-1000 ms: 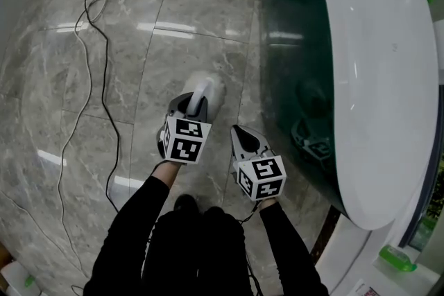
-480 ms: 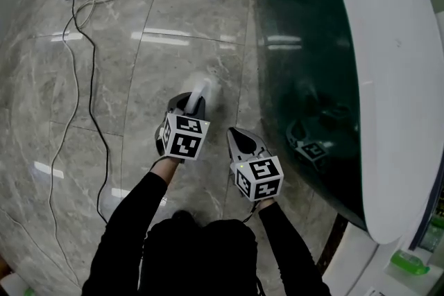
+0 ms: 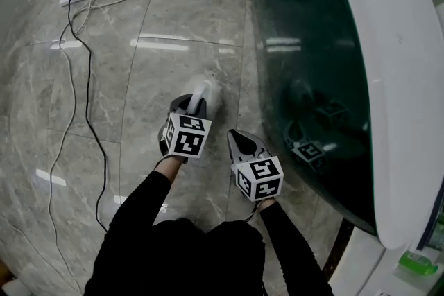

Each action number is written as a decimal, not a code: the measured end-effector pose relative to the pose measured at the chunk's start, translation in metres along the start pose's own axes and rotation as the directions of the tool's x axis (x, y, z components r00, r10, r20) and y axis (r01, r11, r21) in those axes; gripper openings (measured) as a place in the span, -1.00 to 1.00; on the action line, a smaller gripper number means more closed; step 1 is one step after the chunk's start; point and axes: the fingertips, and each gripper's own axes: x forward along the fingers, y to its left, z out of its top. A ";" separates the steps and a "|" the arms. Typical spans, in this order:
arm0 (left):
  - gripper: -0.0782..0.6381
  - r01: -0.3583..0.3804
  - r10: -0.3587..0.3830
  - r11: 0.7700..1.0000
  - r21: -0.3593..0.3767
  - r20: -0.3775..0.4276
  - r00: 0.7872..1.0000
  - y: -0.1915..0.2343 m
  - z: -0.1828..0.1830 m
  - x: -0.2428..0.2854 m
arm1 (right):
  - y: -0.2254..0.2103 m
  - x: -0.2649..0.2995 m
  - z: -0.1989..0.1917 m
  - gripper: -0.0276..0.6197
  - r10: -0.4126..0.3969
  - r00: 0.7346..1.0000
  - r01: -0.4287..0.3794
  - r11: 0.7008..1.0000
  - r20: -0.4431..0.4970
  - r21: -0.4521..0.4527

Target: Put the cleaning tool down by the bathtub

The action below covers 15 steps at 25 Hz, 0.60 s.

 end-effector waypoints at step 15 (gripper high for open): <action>-0.51 -0.002 0.002 1.000 -0.013 -0.051 0.999 0.003 -0.021 0.023 | -0.005 0.005 -0.005 -0.91 -0.023 1.000 0.023 1.000 -0.003 -0.013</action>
